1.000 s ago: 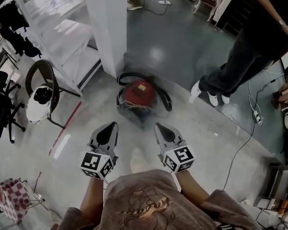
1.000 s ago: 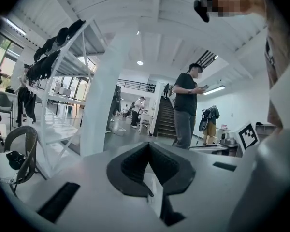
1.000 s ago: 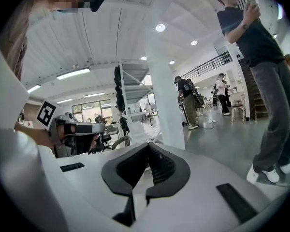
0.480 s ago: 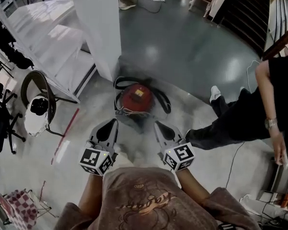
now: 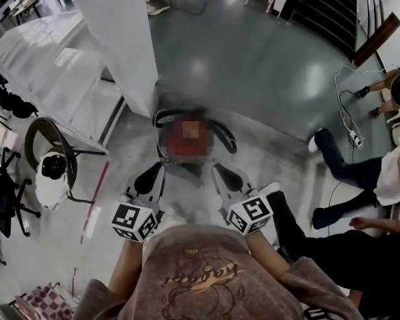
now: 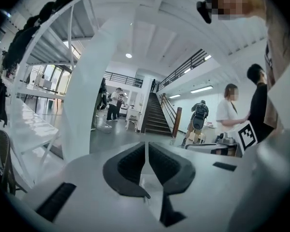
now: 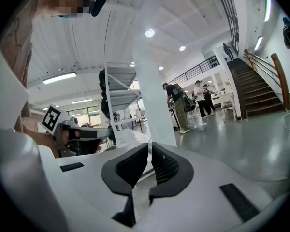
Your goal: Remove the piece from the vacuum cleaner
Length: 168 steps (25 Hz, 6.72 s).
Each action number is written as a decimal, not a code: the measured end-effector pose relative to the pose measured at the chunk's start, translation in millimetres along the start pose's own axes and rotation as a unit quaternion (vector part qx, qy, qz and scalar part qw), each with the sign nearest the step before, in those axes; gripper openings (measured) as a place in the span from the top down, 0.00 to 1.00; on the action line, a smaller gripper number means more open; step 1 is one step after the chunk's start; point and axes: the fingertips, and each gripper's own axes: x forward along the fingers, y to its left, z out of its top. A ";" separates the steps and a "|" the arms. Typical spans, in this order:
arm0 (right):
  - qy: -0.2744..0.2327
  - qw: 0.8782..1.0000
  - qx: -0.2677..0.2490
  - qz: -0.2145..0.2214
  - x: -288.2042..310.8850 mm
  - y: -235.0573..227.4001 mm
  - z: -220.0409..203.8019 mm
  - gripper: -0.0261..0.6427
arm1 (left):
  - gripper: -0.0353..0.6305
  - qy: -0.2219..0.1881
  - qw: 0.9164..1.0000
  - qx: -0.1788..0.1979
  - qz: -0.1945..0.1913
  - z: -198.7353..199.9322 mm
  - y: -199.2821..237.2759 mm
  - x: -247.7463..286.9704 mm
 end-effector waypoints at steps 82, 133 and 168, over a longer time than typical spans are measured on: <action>0.405 0.910 -0.007 0.088 169.1 -102.0 -547.1 0.58 | 0.51 0.443 0.829 0.127 -0.317 -557.2 120.5 184.7; 0.405 0.910 0.089 0.005 156.0 -91.0 -555.3 0.80 | 0.79 0.490 0.833 0.119 -0.230 -560.0 122.0 159.3; 0.289 0.955 0.006 0.062 87.0 -61.9 -177.1 0.87 | 0.85 0.385 0.872 0.137 -0.270 -195.2 15.6 137.4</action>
